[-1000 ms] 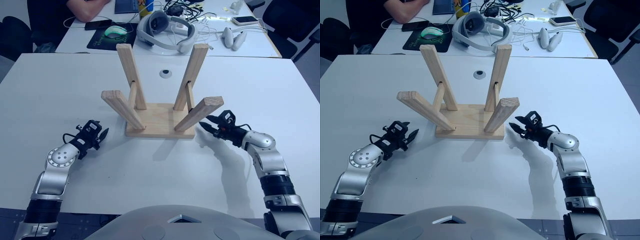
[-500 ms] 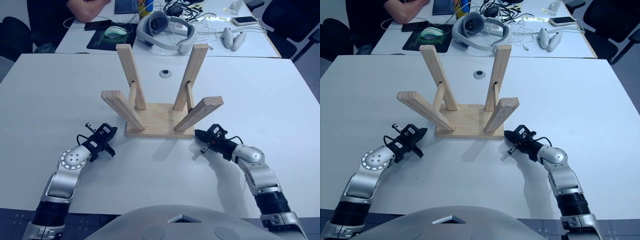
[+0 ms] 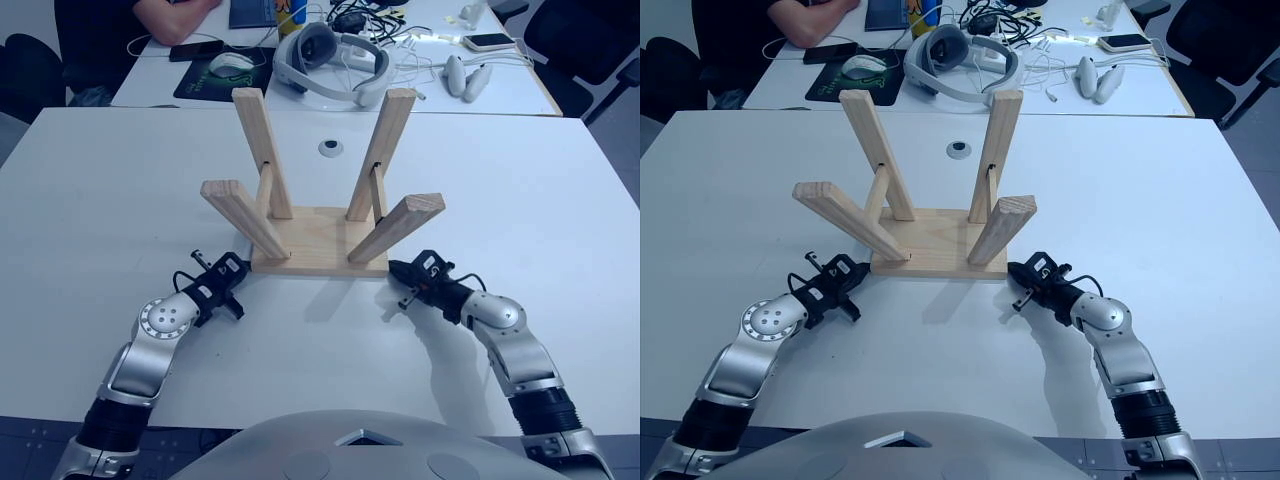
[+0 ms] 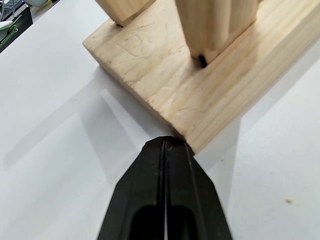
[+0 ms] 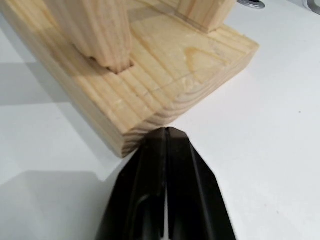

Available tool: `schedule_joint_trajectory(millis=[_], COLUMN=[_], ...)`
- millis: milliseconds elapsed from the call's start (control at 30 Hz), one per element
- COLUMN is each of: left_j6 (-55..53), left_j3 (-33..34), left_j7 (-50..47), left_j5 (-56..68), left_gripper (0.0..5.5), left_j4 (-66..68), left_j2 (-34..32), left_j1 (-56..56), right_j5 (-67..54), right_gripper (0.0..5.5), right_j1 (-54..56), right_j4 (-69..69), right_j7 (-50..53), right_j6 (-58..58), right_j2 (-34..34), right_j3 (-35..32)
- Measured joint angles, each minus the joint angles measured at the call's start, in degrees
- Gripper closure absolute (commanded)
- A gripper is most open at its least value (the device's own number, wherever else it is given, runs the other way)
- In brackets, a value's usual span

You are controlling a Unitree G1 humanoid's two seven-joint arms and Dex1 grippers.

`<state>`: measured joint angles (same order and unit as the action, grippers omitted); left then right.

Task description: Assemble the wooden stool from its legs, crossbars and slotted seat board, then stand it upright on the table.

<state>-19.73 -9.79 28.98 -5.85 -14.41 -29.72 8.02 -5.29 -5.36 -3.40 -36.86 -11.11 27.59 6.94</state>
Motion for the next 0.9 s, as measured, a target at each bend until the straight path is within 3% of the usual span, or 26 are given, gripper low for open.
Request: schedule_joint_trajectory(millis=[333,600,900], left_j6=[-3.0,-11.9,-20.3], left_j3=[-1.0,-0.6,3.6], left_j7=[0.4,9.2,14.4], left_j5=[-0.5,2.1,6.4], left_gripper=[5.48,5.48,5.48], left_j4=[-2.1,-19.7,-28.7], left_j2=[-0.3,-11.0,-18.3], left_j1=[0.0,11.6,18.1], right_j5=[-0.3,-4.5,-13.4], right_gripper=[5.5,5.5,5.5], right_j1=[0.0,-7.7,-17.5], right_j4=[-2.1,-14.8,-29.6], right_j7=[-0.4,-6.8,-11.6], right_j6=[-3.0,-11.9,-25.5], right_j2=[1.1,9.8,18.1], right_j3=[0.7,0.2,-2.0])
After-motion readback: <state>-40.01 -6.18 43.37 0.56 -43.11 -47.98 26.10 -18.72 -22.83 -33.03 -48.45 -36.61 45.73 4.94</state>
